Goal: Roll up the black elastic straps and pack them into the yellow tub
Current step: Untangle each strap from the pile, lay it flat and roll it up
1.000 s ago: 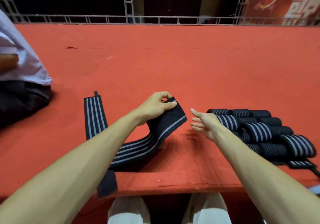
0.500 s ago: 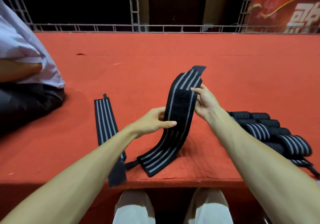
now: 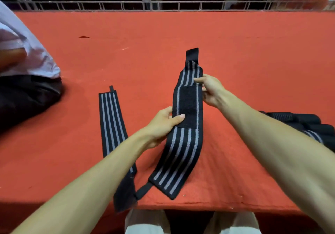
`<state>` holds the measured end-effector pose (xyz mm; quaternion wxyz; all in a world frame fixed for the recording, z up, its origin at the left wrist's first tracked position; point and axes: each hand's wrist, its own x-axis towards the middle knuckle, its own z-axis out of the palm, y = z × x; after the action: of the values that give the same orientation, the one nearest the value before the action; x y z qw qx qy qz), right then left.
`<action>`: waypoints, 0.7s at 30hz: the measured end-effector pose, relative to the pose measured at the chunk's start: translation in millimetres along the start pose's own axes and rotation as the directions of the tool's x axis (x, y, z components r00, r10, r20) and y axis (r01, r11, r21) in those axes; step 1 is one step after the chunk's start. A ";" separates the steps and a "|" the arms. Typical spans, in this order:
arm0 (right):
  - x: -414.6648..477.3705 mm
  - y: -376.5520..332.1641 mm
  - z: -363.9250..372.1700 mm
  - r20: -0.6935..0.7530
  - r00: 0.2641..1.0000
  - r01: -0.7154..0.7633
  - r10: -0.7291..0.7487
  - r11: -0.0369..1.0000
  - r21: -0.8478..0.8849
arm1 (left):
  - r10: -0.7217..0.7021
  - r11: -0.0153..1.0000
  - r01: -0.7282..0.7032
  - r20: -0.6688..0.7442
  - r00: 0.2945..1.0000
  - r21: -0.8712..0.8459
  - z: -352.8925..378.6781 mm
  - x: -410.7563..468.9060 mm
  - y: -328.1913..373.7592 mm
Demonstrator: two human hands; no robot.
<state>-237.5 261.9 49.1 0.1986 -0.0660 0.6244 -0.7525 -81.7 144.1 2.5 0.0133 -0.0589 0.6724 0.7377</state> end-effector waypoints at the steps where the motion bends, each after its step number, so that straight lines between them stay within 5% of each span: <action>1: 20.2 9.6 3.7 0.011 0.999 -0.030 0.030 0.999 -0.009 | -0.027 1.000 0.027 -0.041 0.999 -0.010 -5.0 14.9 -14.7; 5: 64.1 50.5 11.9 -0.021 0.996 -0.085 0.083 0.991 -0.099 | -0.065 0.996 0.074 -0.183 0.981 0.042 -18.4 46.2 -57.3; 12: 81.0 101.6 7.6 -0.067 0.991 -0.130 0.114 0.939 -0.318 | -0.141 0.989 0.149 -0.215 0.966 0.021 -28.3 50.5 -74.7; 17: 32.7 106.0 -10.3 -0.079 0.992 -0.124 0.100 0.907 -0.402 | -0.292 0.956 0.291 -0.131 0.948 -0.021 -30.0 18.9 -61.5; 21: -24.5 105.2 -28.1 -0.011 0.981 -0.177 0.192 0.880 -0.441 | -0.260 0.960 0.251 0.060 0.964 0.123 -37.9 -21.9 -56.0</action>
<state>-202.2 282.0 -54.9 0.2596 -0.0619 0.7782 -0.5684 -51.8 113.0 -54.1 0.1370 -0.1165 0.6995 0.6916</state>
